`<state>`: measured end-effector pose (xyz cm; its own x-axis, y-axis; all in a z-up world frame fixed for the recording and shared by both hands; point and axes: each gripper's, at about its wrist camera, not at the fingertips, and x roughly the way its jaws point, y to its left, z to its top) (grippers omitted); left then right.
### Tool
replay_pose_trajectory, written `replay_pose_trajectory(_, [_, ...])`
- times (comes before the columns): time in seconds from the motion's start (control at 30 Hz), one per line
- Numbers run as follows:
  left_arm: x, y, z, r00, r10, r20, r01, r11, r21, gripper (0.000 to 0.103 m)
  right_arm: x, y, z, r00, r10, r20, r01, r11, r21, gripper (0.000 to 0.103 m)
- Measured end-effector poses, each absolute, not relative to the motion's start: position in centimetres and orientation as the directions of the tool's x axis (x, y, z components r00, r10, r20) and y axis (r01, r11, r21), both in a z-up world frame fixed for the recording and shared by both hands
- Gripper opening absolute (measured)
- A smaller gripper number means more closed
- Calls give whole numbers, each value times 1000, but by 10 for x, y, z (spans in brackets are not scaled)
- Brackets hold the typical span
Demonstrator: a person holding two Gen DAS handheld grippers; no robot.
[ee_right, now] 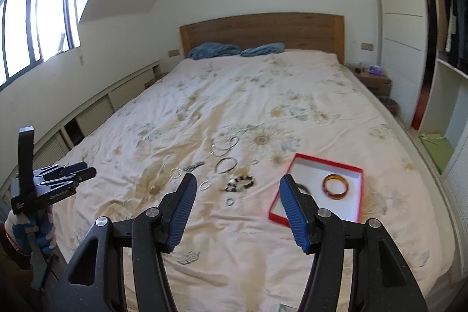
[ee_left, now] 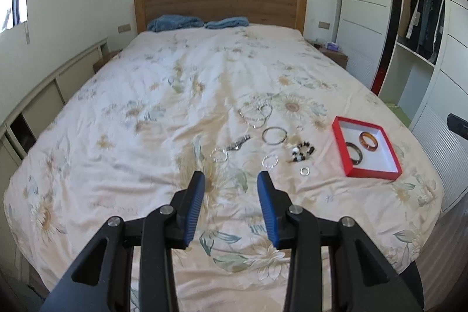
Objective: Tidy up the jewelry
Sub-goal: 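Withdraw both tools from the box back toward the jewelry, then grasp the small silver ring with the right tool while the left tool grasps a twisted silver hoop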
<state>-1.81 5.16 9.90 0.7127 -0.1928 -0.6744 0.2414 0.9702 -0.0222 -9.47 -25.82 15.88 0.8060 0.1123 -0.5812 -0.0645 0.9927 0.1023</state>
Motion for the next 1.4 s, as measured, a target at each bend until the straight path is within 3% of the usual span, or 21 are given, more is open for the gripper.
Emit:
replay_pose_trajectory(0.4, [39, 47, 10, 585, -215, -782, 206, 972, -113, 35, -19, -233, 63, 662, 195, -724, -142, 981, 134, 40])
replay_pose_trajectory(0.67, [97, 10, -44, 477, -277, -834, 242, 954, -178, 27, 51, -220, -15, 531, 249, -810, -180, 967, 180, 32])
replay_pose_trajectory(0.93, [160, -25, -80, 410, -348, -843, 248, 932, -264, 23, 98, -211, -67, 448, 276, -850, -211, 957, 200, 32])
replay_pose_trajectory(1.3, [205, -61, -118, 344, -320, -883, 317, 925, -211, 21, 128, -211, -103, 408, 278, -870, -215, 955, 204, 31])
replay_pose_trajectory(1.4, [206, -62, -124, 335, -312, -889, 326, 924, -201, 19, 132, -207, -109, 403, 270, -874, -229, 955, 189, 25])
